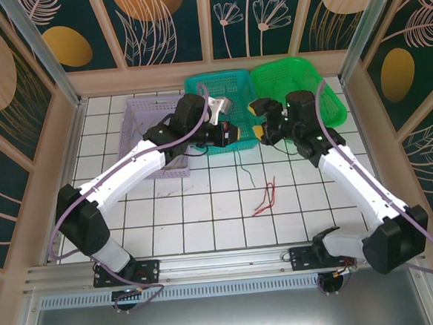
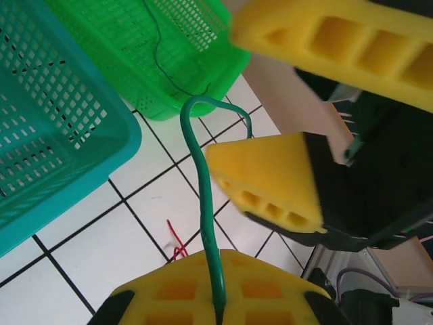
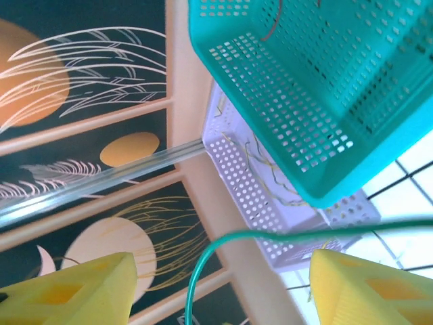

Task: Untangle the cables

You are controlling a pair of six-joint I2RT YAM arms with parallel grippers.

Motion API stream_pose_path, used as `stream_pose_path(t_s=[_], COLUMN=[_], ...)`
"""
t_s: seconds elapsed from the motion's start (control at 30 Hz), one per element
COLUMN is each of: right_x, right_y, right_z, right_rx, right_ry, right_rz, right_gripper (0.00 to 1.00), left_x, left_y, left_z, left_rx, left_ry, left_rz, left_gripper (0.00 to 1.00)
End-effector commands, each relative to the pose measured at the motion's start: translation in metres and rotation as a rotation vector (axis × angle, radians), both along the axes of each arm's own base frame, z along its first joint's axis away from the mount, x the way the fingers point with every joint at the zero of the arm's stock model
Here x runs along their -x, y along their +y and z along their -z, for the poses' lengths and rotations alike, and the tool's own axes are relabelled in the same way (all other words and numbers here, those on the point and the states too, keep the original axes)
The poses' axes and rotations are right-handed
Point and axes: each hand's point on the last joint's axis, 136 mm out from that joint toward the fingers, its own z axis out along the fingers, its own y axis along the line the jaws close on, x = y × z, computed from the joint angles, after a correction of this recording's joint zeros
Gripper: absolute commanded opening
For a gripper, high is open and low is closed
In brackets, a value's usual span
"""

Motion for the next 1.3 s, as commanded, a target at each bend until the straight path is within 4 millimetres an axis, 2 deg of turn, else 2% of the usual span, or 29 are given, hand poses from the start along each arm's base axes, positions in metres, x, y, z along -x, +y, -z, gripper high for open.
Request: stream_pose_path(t_s=[0.0, 0.1, 0.17, 0.23, 0.3, 0.37, 0.5, 0.6, 0.77, 0.87, 0.97, 1.03, 1.07, 1.17, 1.27], right_x=[-0.009, -0.024, -0.035, -0.047, -0.06, -0.071, -0.094, -0.111, -0.127, -0.124, -0.112, -0.108, -0.106, -0.097, -0.086], right_y=[0.013, 0.006, 0.003, 0.001, 0.0, -0.001, 0.007, 0.0, -0.016, -0.025, -0.032, -0.032, -0.032, -0.036, -0.046], right_z=[-0.017, -0.02, -0.022, -0.026, -0.035, -0.04, -0.067, -0.083, -0.102, -0.109, -0.122, -0.122, -0.119, -0.114, -0.128], right_rx=[-0.137, -0.122, -0.066, 0.028, 0.166, 0.318, 0.569, 0.787, 1.065, 1.123, 1.064, 1.051, 1.056, 1.057, 1.004], right_ry=[0.048, 0.016, -0.012, -0.062, -0.152, -0.228, -0.493, -0.623, -0.755, -0.785, -0.816, -0.801, -0.783, -0.718, -0.713], right_rz=[0.001, 0.021, 0.004, -0.041, -0.101, -0.165, -0.326, -0.385, -0.434, -0.463, -0.455, -0.456, -0.46, -0.456, -0.398], right_gripper=[0.65, 0.5, 0.33, 0.11, 0.0, 0.0, 0.0, 0.0, 0.0, 0.01, 0.04, 0.04, 0.08, 0.35, 0.53], left_x=[0.008, 0.014, 0.017, 0.021, 0.026, 0.03, 0.04, 0.049, 0.058, 0.057, 0.057, 0.056, 0.055, 0.05, 0.045], left_y=[0.002, 0.003, 0.005, 0.005, 0.003, 0.0, -0.008, -0.017, -0.026, -0.027, -0.028, -0.029, -0.029, -0.032, -0.035], left_z=[-0.014, -0.01, -0.006, -0.002, 0.003, 0.007, 0.016, 0.02, 0.025, 0.024, 0.025, 0.027, 0.026, 0.02, 0.014], left_rx=[0.033, 0.015, -0.001, -0.012, -0.02, -0.021, -0.018, -0.014, 0.004, 0.01, 0.015, 0.016, 0.022, 0.044, 0.072], left_ry=[-0.061, -0.063, -0.061, -0.053, -0.038, -0.019, 0.018, 0.04, 0.076, 0.079, 0.092, 0.104, 0.106, 0.106, 0.11], left_rz=[0.046, 0.068, 0.081, 0.101, 0.124, 0.151, 0.2, 0.24, 0.275, 0.271, 0.266, 0.262, 0.255, 0.232, 0.216], left_gripper=[0.0, 0.0, 0.0, 0.0, 0.0, 0.0, 0.0, 0.0, 0.0, 0.0, 0.0, 0.0, 0.0, 0.0, 0.0])
